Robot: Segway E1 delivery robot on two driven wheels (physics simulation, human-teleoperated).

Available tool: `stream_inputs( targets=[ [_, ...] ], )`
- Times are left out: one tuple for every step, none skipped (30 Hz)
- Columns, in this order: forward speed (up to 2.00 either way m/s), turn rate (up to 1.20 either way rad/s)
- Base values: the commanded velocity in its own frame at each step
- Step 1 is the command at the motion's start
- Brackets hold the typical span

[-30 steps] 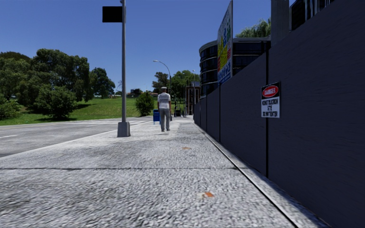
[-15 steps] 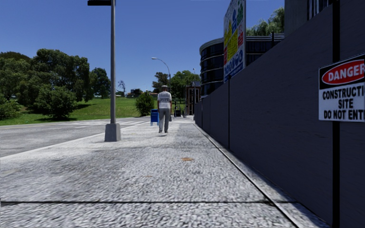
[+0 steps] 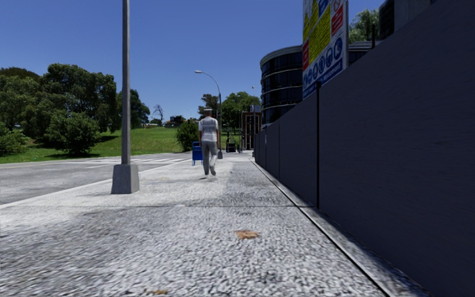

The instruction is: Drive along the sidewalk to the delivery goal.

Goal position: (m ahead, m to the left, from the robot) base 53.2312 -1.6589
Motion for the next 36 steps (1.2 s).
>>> stream_inputs(
  targets=[
    [2.00, 0.00],
    [2.00, 0.00],
    [2.00, 0.00],
    [2.00, 0.00],
    [2.00, 0.00],
    [2.00, 0.00],
    [2.00, 0.00],
    [2.00, 0.00],
    [2.00, 0.00],
    [2.00, 0.00],
    [2.00, 0.00],
    [2.00, 0.00],
    [2.00, 0.00],
    [2.00, 0.00],
    [2.00, 0.00],
    [2.00, 0.00],
    [2.00, 0.00],
    [2.00, 0.00],
    [2.00, 0.00],
    [2.00, 0.00],
    [2.00, 0.00],
    [2.00, 0.00],
    [2.00, 0.00],
    [2.00, 0.00],
    [2.00, 0.00],
    [2.00, 0.00],
    [2.00, 0.00],
    [2.00, 0.00],
    [2.00, 0.00],
    [2.00, 0.00],
    [2.00, 0.00],
    [2.00, 0.00],
    [2.00, 0.00],
    [2.00, 0.00],
    [2.00, 0.00],
    [2.00, 0.00]
  ],
)
